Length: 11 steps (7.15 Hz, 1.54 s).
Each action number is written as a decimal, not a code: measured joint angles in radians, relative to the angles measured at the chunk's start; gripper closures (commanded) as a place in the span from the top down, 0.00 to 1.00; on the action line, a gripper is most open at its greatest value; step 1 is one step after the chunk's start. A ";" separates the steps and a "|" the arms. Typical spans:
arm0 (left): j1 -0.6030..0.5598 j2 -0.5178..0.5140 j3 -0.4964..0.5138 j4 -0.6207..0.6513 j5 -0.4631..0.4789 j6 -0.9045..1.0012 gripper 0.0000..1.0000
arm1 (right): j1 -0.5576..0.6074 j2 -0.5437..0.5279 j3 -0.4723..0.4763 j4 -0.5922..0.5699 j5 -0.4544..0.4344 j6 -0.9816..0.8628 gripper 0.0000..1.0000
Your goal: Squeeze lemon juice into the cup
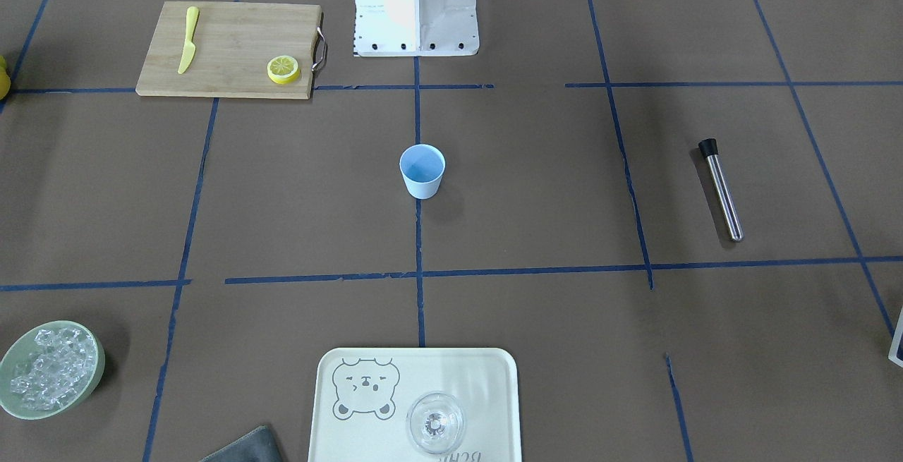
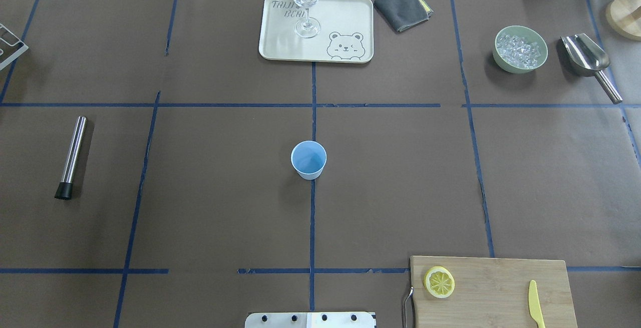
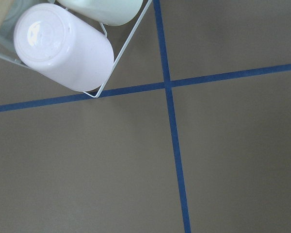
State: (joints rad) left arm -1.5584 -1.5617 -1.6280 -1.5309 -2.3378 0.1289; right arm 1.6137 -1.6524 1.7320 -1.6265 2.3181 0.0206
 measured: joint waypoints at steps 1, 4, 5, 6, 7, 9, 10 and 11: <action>0.000 0.000 -0.004 0.000 0.000 -0.002 1.00 | 0.000 -0.001 -0.001 0.000 0.000 0.001 1.00; 0.002 -0.013 -0.022 -0.002 -0.001 -0.007 1.00 | -0.023 0.014 0.006 0.020 0.005 0.024 1.00; 0.002 -0.017 -0.038 -0.015 -0.002 -0.008 1.00 | -0.044 0.029 0.013 0.053 0.007 0.039 1.00; 0.005 -0.021 -0.053 -0.051 -0.002 -0.020 1.00 | -0.063 0.048 0.019 0.079 0.029 0.062 1.00; 0.012 -0.025 -0.060 -0.107 -0.002 -0.054 1.00 | -0.078 0.054 0.017 0.092 0.094 0.097 1.00; 0.069 -0.028 -0.063 -0.229 0.000 -0.139 1.00 | -0.120 0.048 0.051 0.104 0.214 0.142 1.00; 0.107 -0.030 -0.064 -0.292 0.001 -0.181 1.00 | -0.146 0.042 0.101 0.106 0.227 0.177 1.00; 0.130 -0.032 -0.065 -0.339 0.002 -0.210 1.00 | -0.194 0.036 0.163 0.107 0.208 0.252 1.00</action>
State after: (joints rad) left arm -1.4288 -1.5933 -1.6929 -1.8699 -2.3358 -0.0811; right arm 1.4201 -1.6163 1.8950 -1.5195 2.5265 0.2721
